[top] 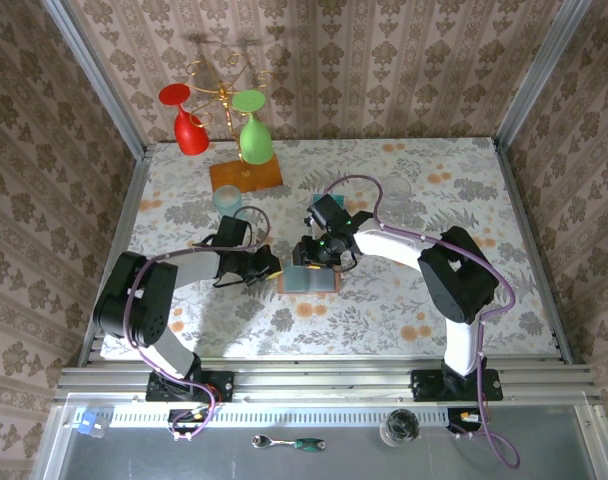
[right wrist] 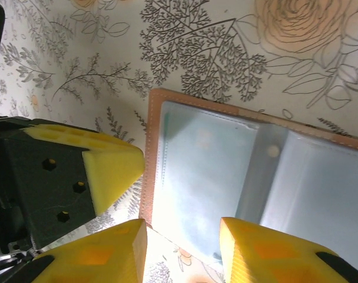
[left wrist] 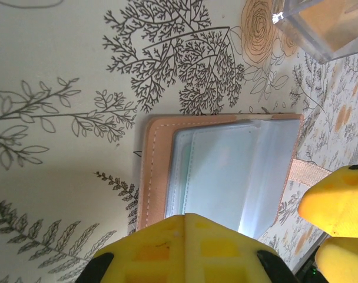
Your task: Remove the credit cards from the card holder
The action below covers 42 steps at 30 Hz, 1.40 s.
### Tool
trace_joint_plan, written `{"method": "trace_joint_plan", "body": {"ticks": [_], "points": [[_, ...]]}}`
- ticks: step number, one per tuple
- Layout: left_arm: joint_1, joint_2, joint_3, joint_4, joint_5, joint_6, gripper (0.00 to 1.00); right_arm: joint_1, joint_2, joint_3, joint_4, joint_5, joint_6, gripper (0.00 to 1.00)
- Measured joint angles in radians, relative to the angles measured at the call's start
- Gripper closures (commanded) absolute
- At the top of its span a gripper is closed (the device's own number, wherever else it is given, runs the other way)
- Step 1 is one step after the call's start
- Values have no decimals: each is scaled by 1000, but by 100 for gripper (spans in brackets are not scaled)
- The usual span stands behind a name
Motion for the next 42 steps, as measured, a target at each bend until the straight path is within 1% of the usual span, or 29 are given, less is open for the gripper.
{"method": "trace_joint_plan", "body": {"ticks": [5,15,24,42], "points": [[-6,-4,0,-28,-7,8,100,2,0,-9,19,-18,19,62],[-6,32,0,-22,-3,8,100,7,4,-15,27,-44,40,62],[-6,32,0,-21,-2,8,100,11,50,-15,46,-80,63,62],[-2,35,-5,-17,2,11,100,11,103,-2,59,-90,97,63]]}}
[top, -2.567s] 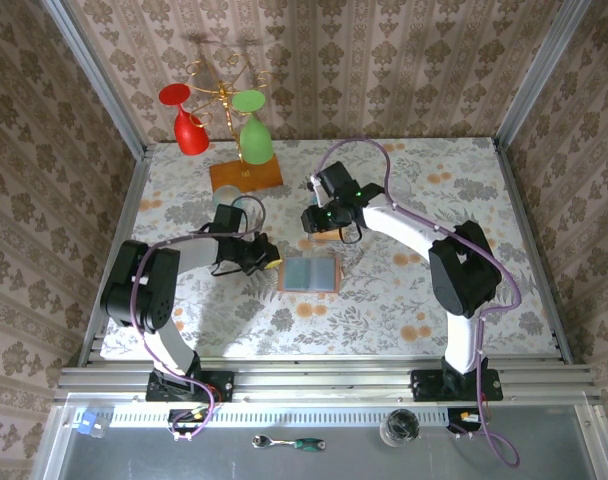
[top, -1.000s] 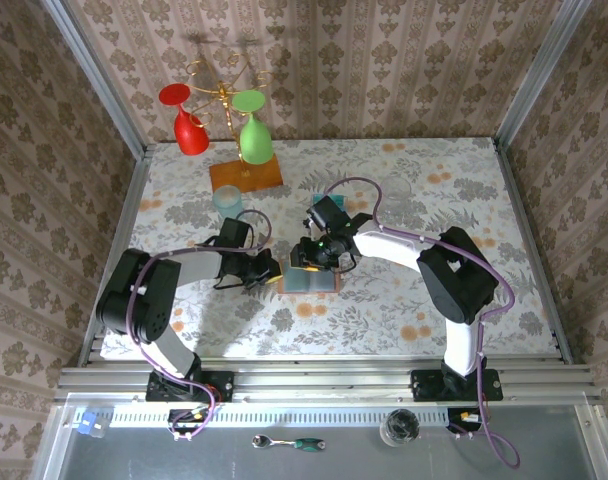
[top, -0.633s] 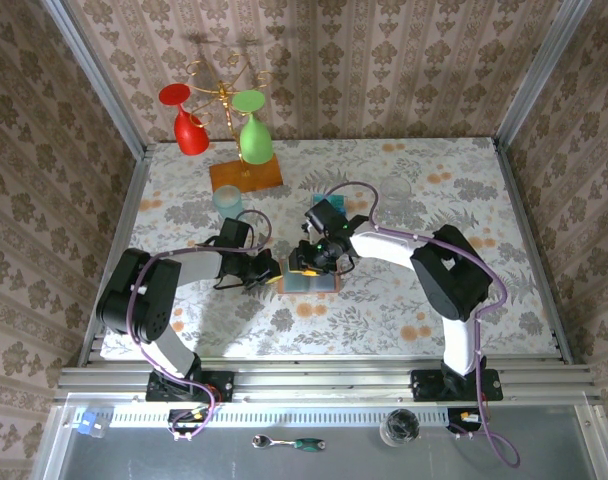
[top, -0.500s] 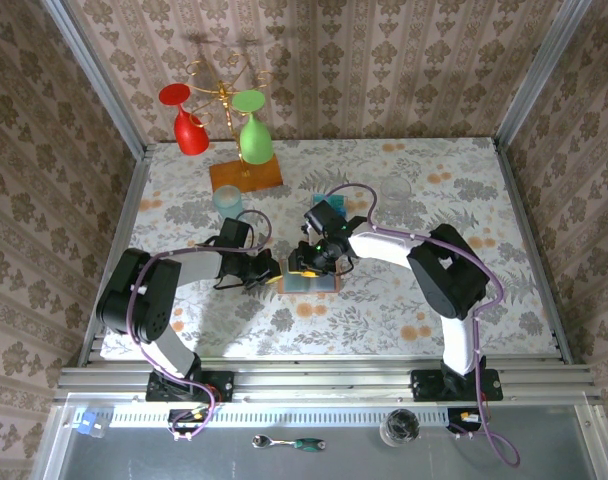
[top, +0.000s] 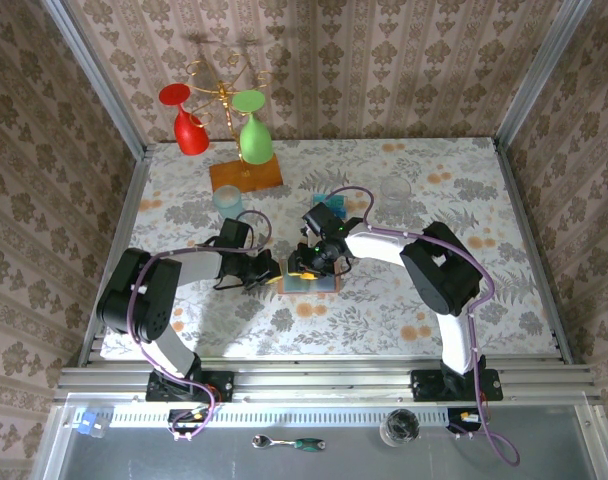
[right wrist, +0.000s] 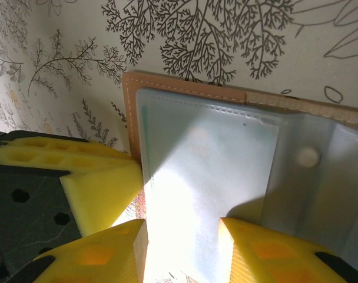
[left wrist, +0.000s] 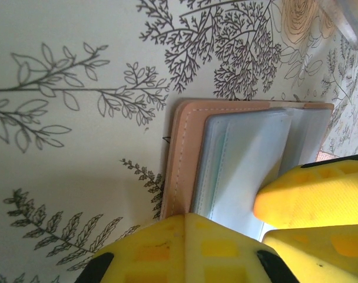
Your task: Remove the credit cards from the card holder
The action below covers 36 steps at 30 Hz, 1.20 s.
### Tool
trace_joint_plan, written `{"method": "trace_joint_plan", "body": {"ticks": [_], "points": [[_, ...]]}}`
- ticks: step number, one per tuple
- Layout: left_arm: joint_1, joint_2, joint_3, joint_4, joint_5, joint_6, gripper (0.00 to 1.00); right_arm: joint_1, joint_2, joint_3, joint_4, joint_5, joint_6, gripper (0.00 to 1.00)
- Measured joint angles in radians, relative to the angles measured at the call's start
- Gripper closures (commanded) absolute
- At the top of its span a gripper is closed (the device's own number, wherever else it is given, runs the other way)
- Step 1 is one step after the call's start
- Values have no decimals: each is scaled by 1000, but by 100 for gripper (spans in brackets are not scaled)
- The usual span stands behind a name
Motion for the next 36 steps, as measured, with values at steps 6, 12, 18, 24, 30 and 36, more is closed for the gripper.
{"method": "trace_joint_plan", "body": {"ticks": [6,12,18,24,30,36], "points": [[1,0,-2,0,3,5,100,1,0,10,-29,23,-4,63],[7,0,-2,-1,3,11,100,1,-5,11,-45,42,-19,63],[11,2,-2,-1,4,12,100,-5,-6,11,-52,43,-20,62],[20,12,-2,2,18,21,100,-16,-9,9,-51,40,-19,62],[26,27,3,10,39,27,100,-35,-21,-18,-35,25,-19,62],[27,32,6,14,45,27,100,-53,-24,-45,2,-12,-15,63]]}}
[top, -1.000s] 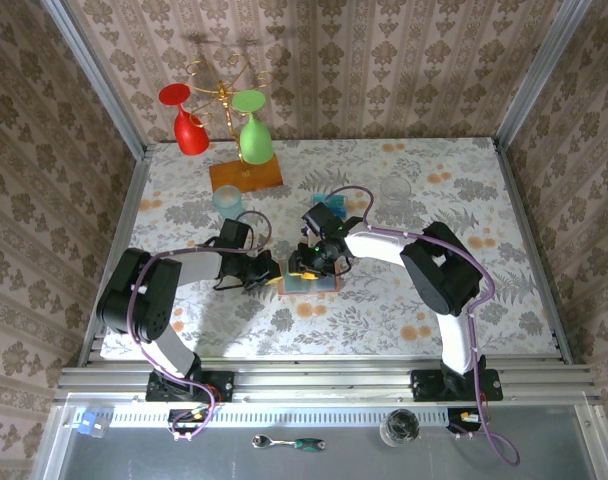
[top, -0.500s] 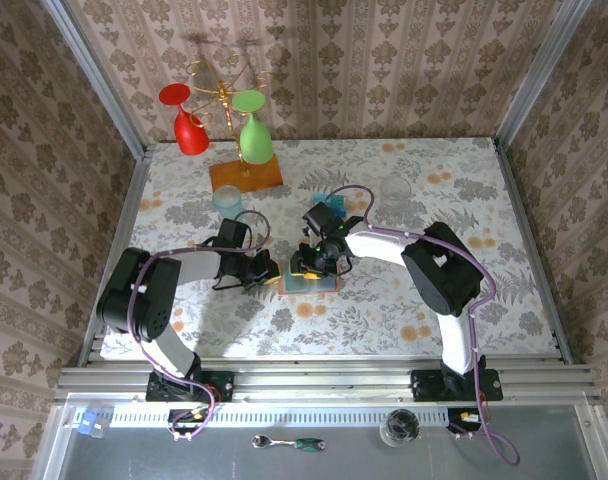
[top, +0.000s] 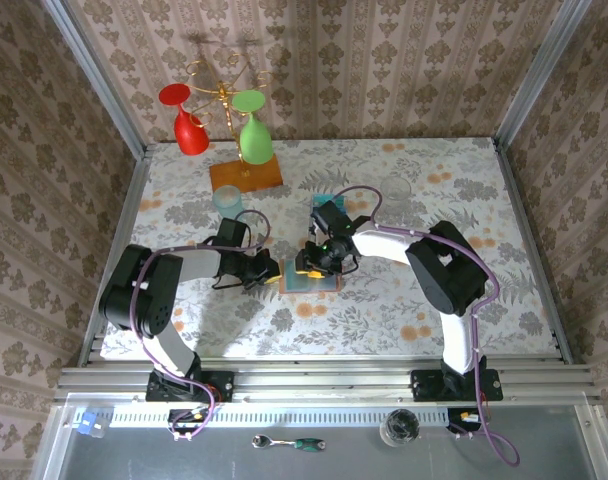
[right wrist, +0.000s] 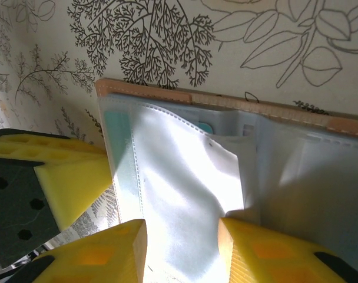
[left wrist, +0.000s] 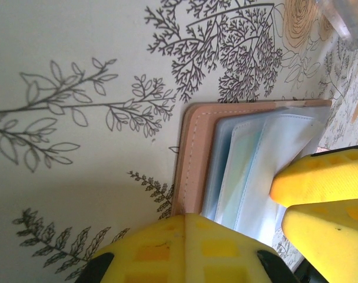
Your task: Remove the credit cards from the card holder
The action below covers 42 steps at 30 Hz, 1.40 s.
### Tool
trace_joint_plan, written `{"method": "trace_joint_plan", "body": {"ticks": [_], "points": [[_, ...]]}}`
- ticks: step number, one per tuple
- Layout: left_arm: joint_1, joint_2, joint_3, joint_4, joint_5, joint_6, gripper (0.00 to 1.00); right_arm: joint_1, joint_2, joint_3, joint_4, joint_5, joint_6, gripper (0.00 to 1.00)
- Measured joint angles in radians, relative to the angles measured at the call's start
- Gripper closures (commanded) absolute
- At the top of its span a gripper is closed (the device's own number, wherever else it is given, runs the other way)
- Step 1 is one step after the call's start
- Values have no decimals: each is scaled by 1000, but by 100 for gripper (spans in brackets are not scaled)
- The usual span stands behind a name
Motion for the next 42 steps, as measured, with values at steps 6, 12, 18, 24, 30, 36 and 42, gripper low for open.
{"method": "trace_joint_plan", "body": {"ticks": [6,12,18,24,30,36,42], "points": [[3,-2,20,-38,-13,10,100,-14,0,-34,53,-39,5,63],[6,-55,42,-90,-46,10,100,-27,0,-64,108,-76,19,63],[-24,-78,66,-75,-46,-14,92,-40,-2,-92,156,-113,23,63],[-68,-67,66,-31,-36,-59,82,-50,-6,-116,198,-144,27,63],[-72,-27,64,29,-30,-99,80,-52,-6,-122,211,-154,31,63],[-73,-6,58,58,-29,-118,79,-53,-6,-124,213,-158,31,63],[-73,14,57,61,-12,-122,77,-53,-6,-126,220,-159,38,63]]}}
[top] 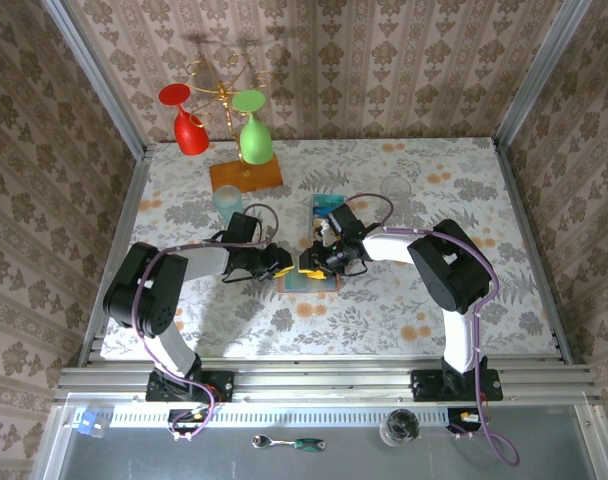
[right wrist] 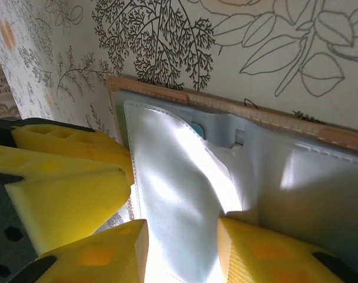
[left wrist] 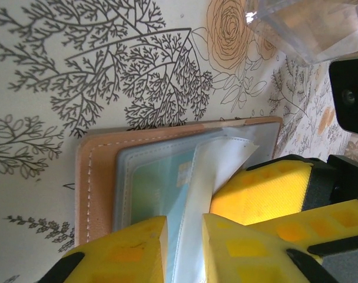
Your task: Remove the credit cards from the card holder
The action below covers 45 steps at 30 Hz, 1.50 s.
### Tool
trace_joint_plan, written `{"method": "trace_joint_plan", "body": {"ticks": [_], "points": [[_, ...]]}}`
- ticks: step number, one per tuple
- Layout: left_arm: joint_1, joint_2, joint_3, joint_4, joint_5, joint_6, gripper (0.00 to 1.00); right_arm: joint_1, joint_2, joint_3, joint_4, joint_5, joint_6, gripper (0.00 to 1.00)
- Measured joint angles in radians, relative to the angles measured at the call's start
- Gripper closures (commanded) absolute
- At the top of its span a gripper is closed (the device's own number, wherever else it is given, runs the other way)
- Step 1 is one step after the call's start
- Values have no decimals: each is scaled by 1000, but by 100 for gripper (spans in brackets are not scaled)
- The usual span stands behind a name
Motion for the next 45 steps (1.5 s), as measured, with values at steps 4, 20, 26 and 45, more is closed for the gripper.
{"method": "trace_joint_plan", "body": {"ticks": [4,20,26,45], "points": [[0,0,0,0,7,-3,78,0,0,0,1,0,4,63],[-26,0,0,29,39,-32,83,0,-6,-6,7,-5,11,63],[-29,-6,6,18,45,-34,80,-4,-50,-20,-1,5,11,62],[-106,13,92,-8,47,-46,81,-97,-200,-62,-51,49,-20,62]]}}
